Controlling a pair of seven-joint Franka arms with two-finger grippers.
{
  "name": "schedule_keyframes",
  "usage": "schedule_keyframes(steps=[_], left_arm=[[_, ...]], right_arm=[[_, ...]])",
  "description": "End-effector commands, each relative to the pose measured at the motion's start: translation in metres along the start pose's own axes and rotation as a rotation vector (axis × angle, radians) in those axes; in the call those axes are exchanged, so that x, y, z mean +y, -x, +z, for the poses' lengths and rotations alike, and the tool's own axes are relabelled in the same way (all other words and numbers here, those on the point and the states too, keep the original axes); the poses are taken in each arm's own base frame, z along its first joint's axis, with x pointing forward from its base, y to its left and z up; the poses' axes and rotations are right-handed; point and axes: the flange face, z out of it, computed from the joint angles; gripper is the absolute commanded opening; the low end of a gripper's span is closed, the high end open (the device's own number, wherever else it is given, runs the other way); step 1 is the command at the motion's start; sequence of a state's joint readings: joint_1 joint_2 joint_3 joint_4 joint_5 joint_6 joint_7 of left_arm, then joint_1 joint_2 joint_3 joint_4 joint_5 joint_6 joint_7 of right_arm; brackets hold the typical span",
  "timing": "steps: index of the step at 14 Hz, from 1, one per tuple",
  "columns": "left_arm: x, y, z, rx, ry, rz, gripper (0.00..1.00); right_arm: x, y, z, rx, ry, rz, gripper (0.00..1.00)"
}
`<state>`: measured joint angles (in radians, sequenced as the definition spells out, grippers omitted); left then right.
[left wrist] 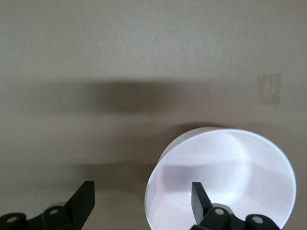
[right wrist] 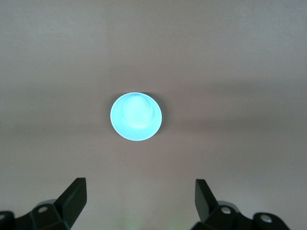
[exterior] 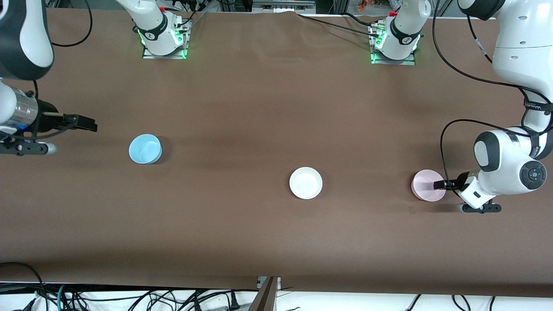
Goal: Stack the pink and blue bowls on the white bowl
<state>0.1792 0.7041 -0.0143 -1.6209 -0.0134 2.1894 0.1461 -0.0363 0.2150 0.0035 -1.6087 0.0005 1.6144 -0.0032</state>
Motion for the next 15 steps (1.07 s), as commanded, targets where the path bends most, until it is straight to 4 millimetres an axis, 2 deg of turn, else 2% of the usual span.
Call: schedule_keyframes(steps=[1,3,5,7,10,15], left_arm=[[-0.004,0.012,-0.006,0.009,0.002,0.038,0.77],[-0.004,0.013,-0.002,0.013,0.001,0.038,0.6],[0.001,0.012,-0.003,0.017,0.004,0.043,0.32],[0.011,0.009,-0.005,0.021,0.004,0.042,0.0],[0.037,0.002,-0.014,0.04,0.02,0.027,0.0],[0.135,-0.013,-0.045,0.087,0.117,-0.143,0.0]], right_arm=[[0.007,-0.02,0.025,-0.014,-0.015,0.014,1.0],[0.008,-0.036,0.054,-0.028,-0.016,0.016,1.0],[0.009,-0.046,0.08,-0.039,-0.018,0.018,1.0],[0.011,-0.049,0.101,-0.047,-0.02,0.022,1.0],[0.013,-0.051,0.143,-0.028,-0.021,0.026,1.0],[0.014,-0.048,0.187,0.022,-0.024,0.034,1.0]])
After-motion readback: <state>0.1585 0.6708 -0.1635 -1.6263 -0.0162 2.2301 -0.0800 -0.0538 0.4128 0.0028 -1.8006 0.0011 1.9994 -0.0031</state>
